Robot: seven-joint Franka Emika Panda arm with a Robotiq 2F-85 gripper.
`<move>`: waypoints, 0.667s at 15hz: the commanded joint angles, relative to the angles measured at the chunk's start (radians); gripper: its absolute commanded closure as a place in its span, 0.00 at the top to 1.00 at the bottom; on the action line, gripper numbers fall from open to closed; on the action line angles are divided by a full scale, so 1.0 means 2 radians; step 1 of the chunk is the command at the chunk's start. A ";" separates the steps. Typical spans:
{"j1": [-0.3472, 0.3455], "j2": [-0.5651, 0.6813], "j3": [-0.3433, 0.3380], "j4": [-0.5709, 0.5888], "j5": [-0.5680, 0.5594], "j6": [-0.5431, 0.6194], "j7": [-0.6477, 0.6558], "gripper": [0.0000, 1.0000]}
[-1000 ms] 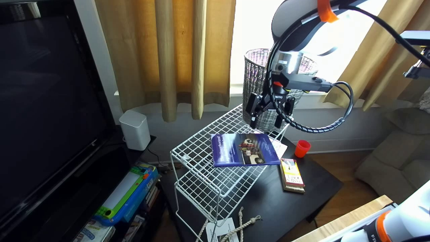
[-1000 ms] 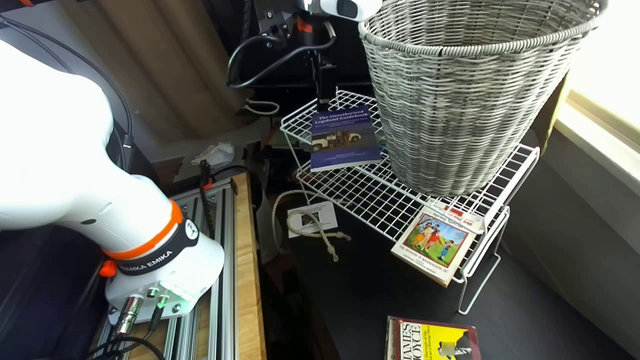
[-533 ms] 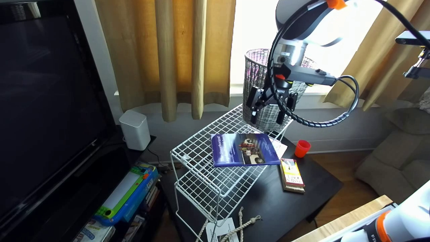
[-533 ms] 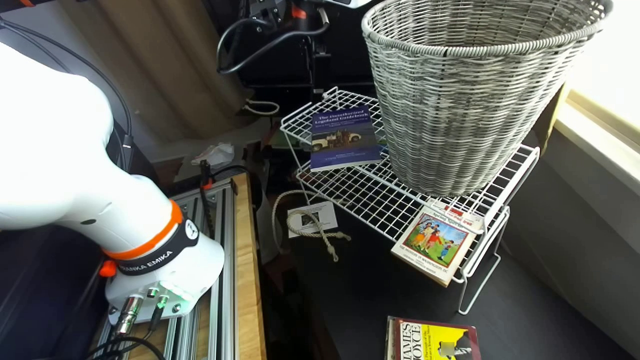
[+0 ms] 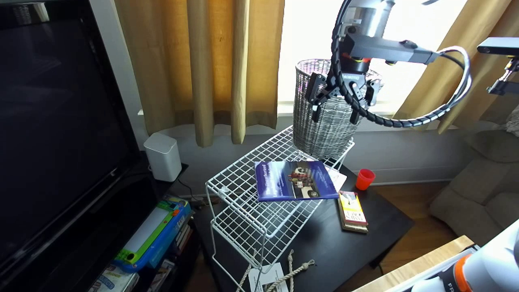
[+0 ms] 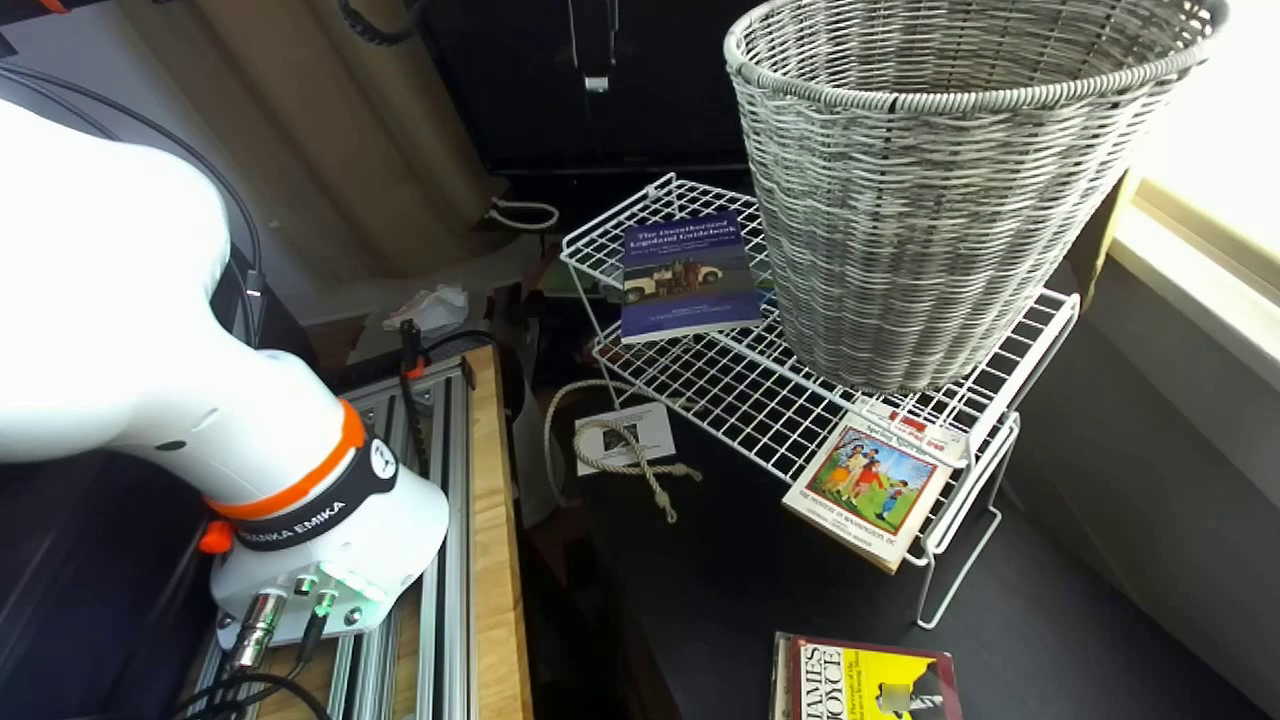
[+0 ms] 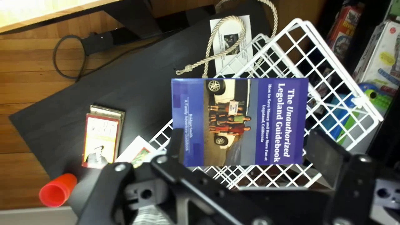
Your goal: Remove the book from the basket
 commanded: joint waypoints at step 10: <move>-0.034 -0.006 0.031 0.085 -0.060 -0.071 0.089 1.00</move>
